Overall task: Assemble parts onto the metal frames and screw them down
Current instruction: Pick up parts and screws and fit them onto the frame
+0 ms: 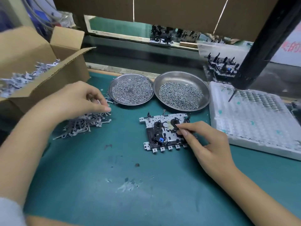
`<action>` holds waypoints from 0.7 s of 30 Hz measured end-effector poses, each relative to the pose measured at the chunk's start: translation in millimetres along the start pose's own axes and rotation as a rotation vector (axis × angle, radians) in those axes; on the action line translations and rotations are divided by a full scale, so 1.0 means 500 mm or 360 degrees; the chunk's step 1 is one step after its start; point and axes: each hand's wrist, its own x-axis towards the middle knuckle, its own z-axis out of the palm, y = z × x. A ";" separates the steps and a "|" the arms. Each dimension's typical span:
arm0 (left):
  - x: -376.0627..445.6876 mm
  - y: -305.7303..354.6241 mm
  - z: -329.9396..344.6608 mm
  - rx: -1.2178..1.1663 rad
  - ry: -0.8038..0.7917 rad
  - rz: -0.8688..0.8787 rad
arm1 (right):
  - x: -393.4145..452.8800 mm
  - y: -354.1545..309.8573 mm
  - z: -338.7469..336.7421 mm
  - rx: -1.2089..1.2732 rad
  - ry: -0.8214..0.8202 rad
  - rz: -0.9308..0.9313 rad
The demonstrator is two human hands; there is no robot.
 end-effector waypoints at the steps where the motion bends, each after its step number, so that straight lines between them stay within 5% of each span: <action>1: -0.001 0.003 0.006 0.0036 -0.0015 0.0011 | 0.000 -0.001 0.000 -0.0004 0.0001 0.0001; 8: 0.005 0.012 0.046 0.0474 -0.0015 0.0008 | -0.001 0.000 -0.001 -0.0031 -0.0016 -0.0011; 21: 0.008 0.012 0.065 0.0640 -0.0084 -0.0170 | 0.001 -0.001 0.000 -0.0144 -0.0045 -0.0093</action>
